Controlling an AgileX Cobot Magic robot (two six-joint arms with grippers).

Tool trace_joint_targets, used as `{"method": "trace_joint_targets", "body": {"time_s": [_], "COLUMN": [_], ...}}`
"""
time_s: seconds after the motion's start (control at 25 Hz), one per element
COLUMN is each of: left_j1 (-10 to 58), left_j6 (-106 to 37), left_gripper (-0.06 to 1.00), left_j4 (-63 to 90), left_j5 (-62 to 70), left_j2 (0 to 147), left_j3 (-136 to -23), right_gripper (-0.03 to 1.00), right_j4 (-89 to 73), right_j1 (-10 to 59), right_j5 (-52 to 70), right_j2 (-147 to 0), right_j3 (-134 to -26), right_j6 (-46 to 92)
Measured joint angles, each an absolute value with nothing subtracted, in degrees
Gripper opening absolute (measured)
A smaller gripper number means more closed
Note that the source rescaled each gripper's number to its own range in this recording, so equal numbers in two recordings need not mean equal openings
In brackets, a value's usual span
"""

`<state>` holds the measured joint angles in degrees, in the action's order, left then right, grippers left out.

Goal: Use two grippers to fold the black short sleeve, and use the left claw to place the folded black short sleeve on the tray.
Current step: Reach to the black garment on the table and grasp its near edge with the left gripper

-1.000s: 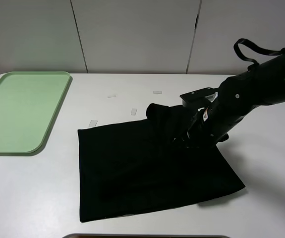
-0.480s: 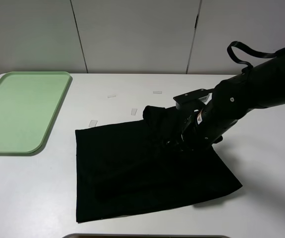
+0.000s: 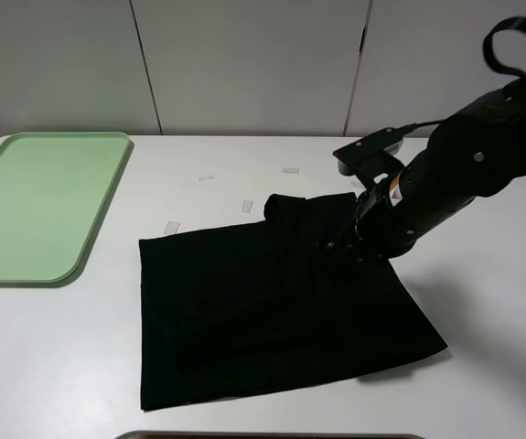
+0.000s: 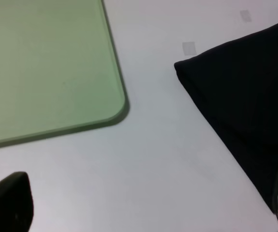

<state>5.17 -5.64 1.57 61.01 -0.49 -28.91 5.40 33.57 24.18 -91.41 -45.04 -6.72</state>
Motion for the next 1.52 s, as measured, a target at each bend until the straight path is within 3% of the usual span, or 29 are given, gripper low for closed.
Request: {"method": "trace_joint_targets", "body": {"time_s": [0.36,0.88,1.52], "left_j1": [5.17,5.17,5.17], "left_j6": [-5.64,-5.64,-5.64], "left_gripper": [1.0,1.0,1.0], "left_j4": [0.88,0.88,0.88], "left_j5": [61.01,61.01,61.01], "left_j2": [-0.49,-0.49,-0.49], "left_j3": [-28.91,-28.91,-28.91], "right_gripper": [1.0,1.0,1.0], "right_j4": [9.21,9.53,-0.35], "right_j1": [26.66,0.0,-1.38], "right_j5": [27.57,32.27,43.21], "right_j2": [-82.43,-58.35,-16.45], "right_j3": [-45.04,-44.98,-41.7], "right_j6": [-6.9,-4.63,5.43]}}
